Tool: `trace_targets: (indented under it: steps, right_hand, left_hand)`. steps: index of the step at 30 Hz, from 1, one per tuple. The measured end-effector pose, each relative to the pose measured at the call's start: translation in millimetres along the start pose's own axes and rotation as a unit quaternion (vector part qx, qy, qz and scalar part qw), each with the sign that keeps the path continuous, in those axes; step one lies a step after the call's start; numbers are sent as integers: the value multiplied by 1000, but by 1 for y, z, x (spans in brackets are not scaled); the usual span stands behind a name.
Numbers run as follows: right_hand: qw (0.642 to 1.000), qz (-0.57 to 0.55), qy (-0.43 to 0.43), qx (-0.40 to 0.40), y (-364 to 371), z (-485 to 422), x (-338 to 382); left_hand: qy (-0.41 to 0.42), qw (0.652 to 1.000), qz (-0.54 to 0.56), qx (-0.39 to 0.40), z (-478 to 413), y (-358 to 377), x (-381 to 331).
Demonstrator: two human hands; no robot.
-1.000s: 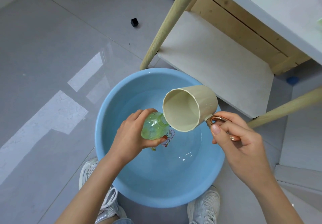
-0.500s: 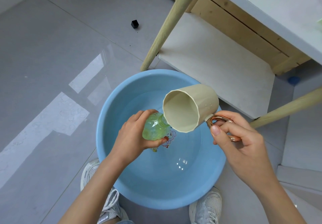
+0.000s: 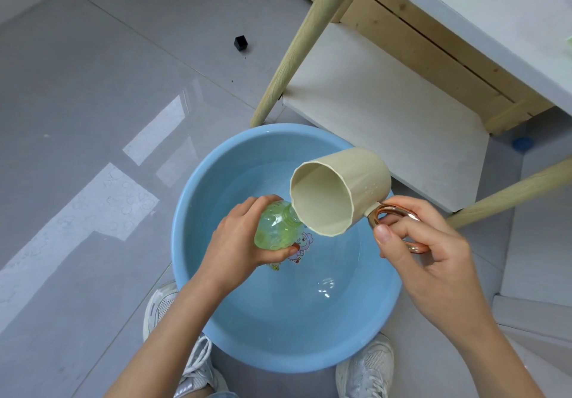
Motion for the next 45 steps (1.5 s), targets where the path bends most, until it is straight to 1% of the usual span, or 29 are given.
trace_targets:
  steps: [45]
  right_hand:
    - [998,52,-18,5,0,1,3]
  left_hand:
    - [7,1000,-6,-2,0,0,-1]
Point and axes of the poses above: each hand's wrist, its own z-axis away from the middle knuckle, its own y-axis out of the palm, x = y × z, the point moved 2 cm from there along -z, towards the middle knuckle, and after that the axes turned 15 degrees about x, right-handed, at the moved point
